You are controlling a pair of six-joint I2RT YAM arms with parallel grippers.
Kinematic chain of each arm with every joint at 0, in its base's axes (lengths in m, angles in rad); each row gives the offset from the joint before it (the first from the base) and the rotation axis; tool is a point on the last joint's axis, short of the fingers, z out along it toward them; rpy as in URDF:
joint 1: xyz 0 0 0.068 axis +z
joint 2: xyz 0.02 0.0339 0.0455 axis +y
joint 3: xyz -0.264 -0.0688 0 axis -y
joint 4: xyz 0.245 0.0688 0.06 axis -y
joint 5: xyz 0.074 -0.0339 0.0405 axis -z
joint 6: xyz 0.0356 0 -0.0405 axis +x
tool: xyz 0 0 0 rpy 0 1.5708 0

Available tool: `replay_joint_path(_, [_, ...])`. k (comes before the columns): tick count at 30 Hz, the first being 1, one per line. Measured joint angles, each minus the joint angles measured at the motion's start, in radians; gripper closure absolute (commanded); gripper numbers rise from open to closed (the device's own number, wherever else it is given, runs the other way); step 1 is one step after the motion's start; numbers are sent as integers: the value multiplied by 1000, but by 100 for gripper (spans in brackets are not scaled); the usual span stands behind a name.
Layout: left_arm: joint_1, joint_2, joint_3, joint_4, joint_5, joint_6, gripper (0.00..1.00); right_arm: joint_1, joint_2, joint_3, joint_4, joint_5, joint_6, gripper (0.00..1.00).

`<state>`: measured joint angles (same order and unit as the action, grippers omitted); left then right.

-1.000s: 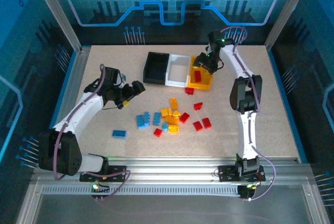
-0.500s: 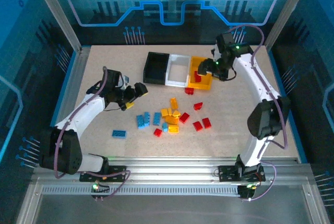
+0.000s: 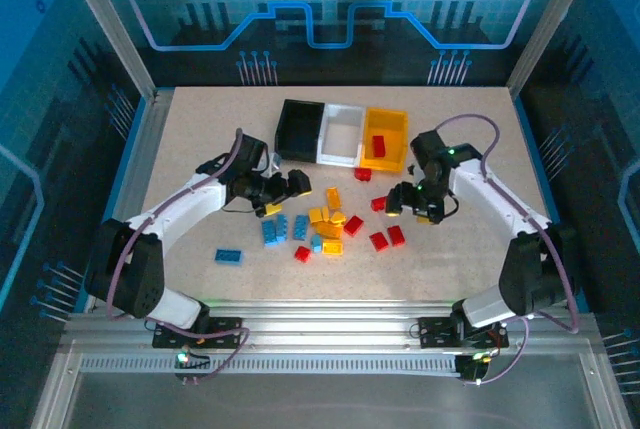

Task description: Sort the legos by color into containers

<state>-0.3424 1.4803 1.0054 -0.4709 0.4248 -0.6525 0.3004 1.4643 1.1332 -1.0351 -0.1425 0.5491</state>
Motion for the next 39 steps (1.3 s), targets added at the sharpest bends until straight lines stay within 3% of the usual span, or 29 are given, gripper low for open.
replay_joint_path(10, [-11,-70,-75,6,-7,-14,1,46,-16,-87,20,4,26,31])
replay_joint_path(39, [-13,-150,-119,-19,-46,-28,1,39,298,-45,107,65,-30,53])
